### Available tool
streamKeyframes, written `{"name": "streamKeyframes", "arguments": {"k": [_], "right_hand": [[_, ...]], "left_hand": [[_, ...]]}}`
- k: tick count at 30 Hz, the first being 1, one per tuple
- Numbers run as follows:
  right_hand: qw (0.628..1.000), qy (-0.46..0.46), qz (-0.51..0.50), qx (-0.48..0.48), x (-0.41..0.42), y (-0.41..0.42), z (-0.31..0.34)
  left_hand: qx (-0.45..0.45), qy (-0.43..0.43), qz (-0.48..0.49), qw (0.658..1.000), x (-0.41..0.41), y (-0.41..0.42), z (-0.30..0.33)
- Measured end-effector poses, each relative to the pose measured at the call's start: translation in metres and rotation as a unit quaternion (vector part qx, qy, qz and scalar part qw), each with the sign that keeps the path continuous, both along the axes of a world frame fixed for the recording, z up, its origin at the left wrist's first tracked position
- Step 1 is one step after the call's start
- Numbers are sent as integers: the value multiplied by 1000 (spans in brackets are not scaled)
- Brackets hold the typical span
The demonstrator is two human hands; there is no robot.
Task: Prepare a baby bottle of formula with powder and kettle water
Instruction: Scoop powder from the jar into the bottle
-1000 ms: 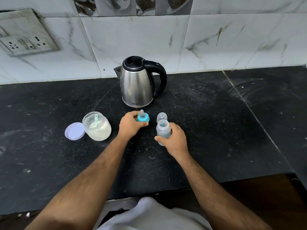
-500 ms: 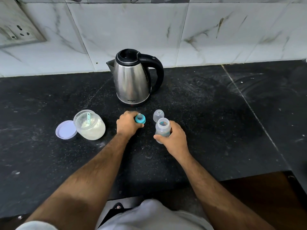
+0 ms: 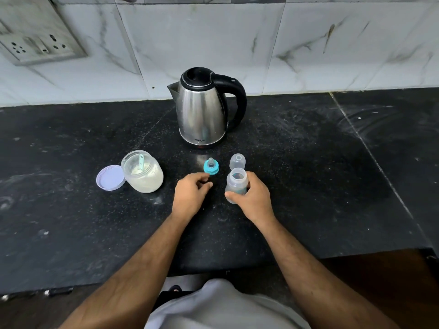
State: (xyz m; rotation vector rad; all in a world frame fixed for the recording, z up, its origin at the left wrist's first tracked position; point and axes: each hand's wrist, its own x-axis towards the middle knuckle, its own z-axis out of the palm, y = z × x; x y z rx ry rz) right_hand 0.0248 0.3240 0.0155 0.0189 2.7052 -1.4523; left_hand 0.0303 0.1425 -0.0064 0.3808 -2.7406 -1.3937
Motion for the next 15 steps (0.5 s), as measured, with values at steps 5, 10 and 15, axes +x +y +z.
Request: {"name": "streamKeyframes", "arguments": {"k": [5,10,15], "right_hand": [[998,-27,53,-25,3,-26,3],[991,-43,124,-35,5,-62,3],[986,-49,160,-12,6,-92,5]], "left_hand": [[92,0,-61,994,28,-8,8],[110,14,-25,994,48,-33,10],[110,10,23,994,59,-57,9]]}}
